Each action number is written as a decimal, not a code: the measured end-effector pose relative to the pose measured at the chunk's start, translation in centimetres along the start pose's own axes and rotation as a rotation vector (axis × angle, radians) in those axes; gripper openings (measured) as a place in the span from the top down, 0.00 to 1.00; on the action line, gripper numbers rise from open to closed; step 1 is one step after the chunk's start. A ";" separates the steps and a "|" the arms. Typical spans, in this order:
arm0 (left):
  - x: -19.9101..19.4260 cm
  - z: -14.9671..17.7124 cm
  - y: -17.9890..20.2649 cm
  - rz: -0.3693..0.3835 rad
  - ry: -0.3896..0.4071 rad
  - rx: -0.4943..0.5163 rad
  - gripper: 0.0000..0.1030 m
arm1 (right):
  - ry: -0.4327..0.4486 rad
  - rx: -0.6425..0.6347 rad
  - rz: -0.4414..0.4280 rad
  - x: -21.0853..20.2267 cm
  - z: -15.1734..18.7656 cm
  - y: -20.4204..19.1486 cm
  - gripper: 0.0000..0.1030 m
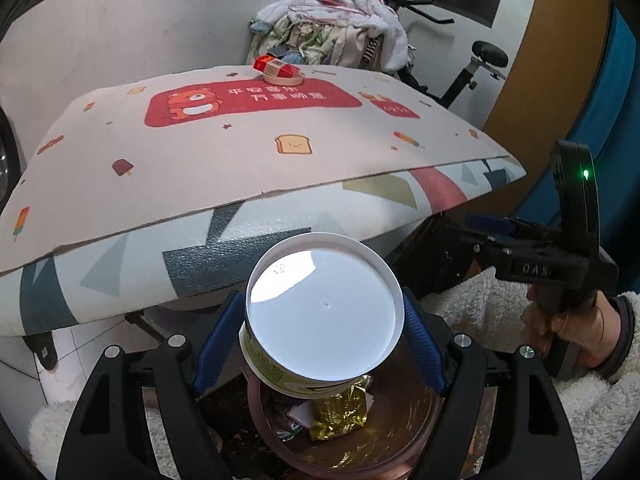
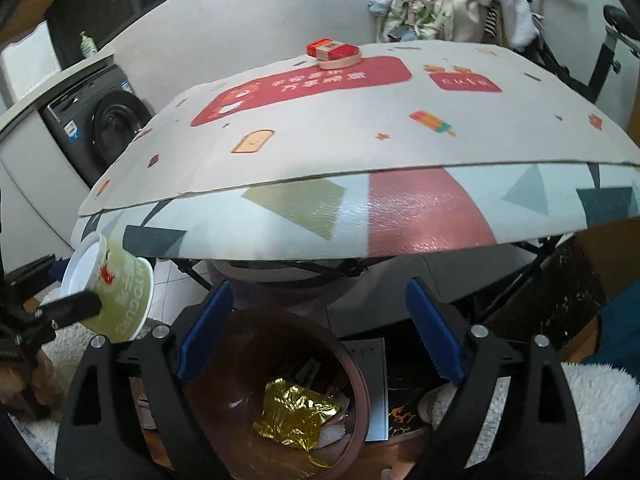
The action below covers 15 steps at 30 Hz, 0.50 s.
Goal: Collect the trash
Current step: 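Drop the gold foil into the bin with the right tool while the left holds the cup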
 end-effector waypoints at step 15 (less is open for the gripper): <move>1.0 0.7 1.3 0.003 -0.038 0.055 0.27 | -0.012 -0.038 -0.002 0.5 0.4 -0.9 0.06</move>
Point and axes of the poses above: each gripper's, at about its wrist camera, not at the fingertips, and x roughly the way its jaws point, y to its right, z to its underside, the point moved 10 cm from there along x, roughly the way its jaws point, and after that the axes turned 2 degrees about y, right-handed, at the moved point
